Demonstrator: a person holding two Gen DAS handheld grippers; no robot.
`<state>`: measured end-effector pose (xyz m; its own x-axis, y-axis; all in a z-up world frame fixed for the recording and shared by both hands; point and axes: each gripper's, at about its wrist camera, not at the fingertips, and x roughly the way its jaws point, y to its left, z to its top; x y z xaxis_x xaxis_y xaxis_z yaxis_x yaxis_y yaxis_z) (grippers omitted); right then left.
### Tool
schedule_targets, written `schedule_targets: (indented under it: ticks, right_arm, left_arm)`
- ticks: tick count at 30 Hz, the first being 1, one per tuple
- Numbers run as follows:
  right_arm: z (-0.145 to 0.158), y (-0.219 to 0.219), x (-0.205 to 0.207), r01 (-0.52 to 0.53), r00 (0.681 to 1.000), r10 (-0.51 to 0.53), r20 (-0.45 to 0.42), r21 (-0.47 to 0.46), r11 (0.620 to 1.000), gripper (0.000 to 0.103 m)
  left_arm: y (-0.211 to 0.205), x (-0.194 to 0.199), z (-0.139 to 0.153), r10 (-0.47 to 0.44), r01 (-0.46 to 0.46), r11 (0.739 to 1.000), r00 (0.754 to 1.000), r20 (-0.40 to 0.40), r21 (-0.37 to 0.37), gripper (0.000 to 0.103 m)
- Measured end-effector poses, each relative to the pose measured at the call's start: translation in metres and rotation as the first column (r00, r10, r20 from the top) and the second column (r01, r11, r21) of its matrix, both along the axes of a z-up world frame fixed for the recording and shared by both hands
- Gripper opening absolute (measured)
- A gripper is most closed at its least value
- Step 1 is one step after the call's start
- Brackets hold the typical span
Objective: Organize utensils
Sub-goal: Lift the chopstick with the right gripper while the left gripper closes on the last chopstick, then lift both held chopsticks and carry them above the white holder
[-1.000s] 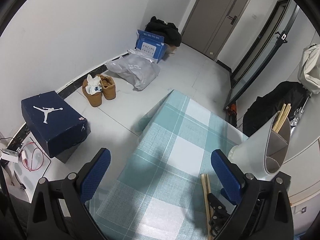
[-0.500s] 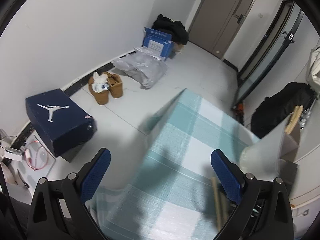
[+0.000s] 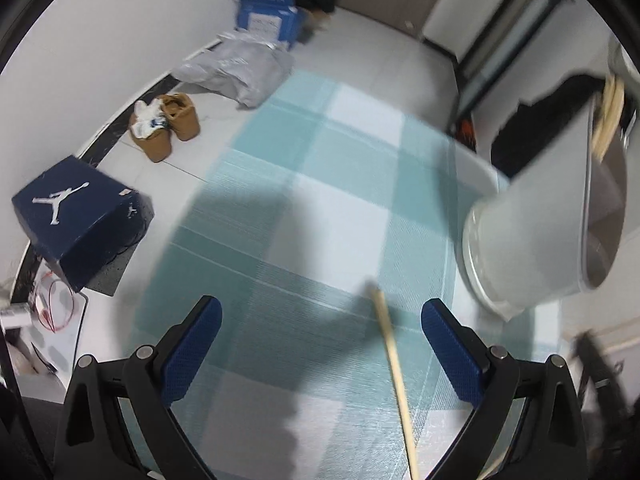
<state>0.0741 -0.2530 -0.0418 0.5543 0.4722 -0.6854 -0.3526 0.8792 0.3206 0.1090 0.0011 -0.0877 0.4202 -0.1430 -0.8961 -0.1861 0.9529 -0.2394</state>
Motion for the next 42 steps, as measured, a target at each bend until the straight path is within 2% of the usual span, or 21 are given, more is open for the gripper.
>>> schedule_targets:
  ticks: [2,4,5,7,11,14,15,16,19,22,23,25,29,31,36,42]
  right_arm:
    - [0.005,-0.009,-0.001,0.014,1.0,-0.014,0.018,0.025,1.0,0.004]
    - [0.009,-0.019,-0.003,0.031,0.999,-0.033,0.041,0.046,0.998,0.004]
    - [0.01,-0.025,-0.005,0.04,0.998,-0.043,0.048,0.058,0.997,0.004]
    - [0.011,-0.035,-0.008,0.055,0.996,-0.06,0.06,0.078,0.995,0.004]
    - [0.009,-0.058,-0.009,0.082,0.995,-0.087,0.039,0.111,0.99,0.004]
    - [0.006,-0.062,-0.005,0.088,0.995,-0.093,0.032,0.115,0.989,0.004]
    - [0.009,-0.062,-0.006,0.092,0.995,-0.096,0.029,0.118,0.989,0.004]
    - [0.008,-0.064,-0.006,0.093,0.995,-0.097,0.026,0.122,0.988,0.004]
    - [0.008,-0.067,-0.01,0.095,0.995,-0.099,0.03,0.125,0.988,0.004]
    - [0.01,-0.066,-0.011,0.091,0.994,-0.097,0.043,0.125,0.988,0.004]
    - [0.01,-0.066,-0.011,0.086,0.995,-0.093,0.046,0.128,0.988,0.004]
    - [0.014,-0.065,-0.015,0.08,0.994,-0.089,0.066,0.129,0.988,0.004]
    - [0.021,-0.06,-0.023,0.075,0.992,-0.086,0.097,0.117,0.99,0.004]
    - [0.025,-0.057,-0.025,0.081,0.989,-0.093,0.113,0.109,0.991,0.004]
    - [0.035,-0.052,-0.028,0.087,0.985,-0.099,0.142,0.093,0.992,0.004]
    - [0.038,-0.048,-0.029,0.091,0.982,-0.1,0.16,0.062,0.994,0.004]
  left_arm:
    - [-0.012,0.001,-0.004,-0.032,0.033,0.999,0.999,-0.02,0.043,0.092]
    - [-0.021,0.002,-0.008,-0.053,0.057,0.991,0.998,-0.037,0.124,0.076]
    - [-0.022,0.003,-0.011,-0.061,0.067,0.988,0.997,-0.046,0.138,0.072]
    - [-0.027,0.003,-0.012,-0.069,0.077,0.98,0.996,-0.049,0.184,0.066]
    - [-0.035,0.002,-0.01,-0.072,0.082,0.972,0.996,-0.051,0.221,0.055]
    - [-0.041,0.002,-0.008,-0.07,0.079,0.974,0.996,-0.048,0.214,0.029]
    - [-0.043,0.002,-0.008,-0.071,0.079,0.974,0.996,-0.046,0.214,0.015]
    - [-0.044,0.002,-0.007,-0.072,0.08,0.977,0.996,-0.044,0.199,0.006]
    - [-0.048,0.009,-0.011,-0.051,0.057,0.982,0.998,-0.036,0.18,0.003]
    - [-0.043,0.01,-0.01,-0.014,0.017,0.994,1.0,-0.028,0.11,0.003]
    - [-0.04,0.009,-0.006,-0.005,0.006,0.997,1.0,-0.012,0.076,0.003]
    - [-0.038,0.004,0.005,0.007,-0.008,0.998,1.0,0.018,0.061,0.003]
    - [-0.033,-0.016,0.037,0.026,-0.028,1.0,0.991,0.132,0.014,0.003]
    - [-0.03,-0.024,0.052,0.028,-0.025,1.0,0.983,0.181,-0.018,0.003]
    - [-0.03,-0.041,0.086,0.015,-0.002,0.999,0.954,0.298,-0.047,0.003]
    - [-0.031,-0.04,0.1,-0.022,0.049,0.996,0.941,0.337,-0.071,0.003]
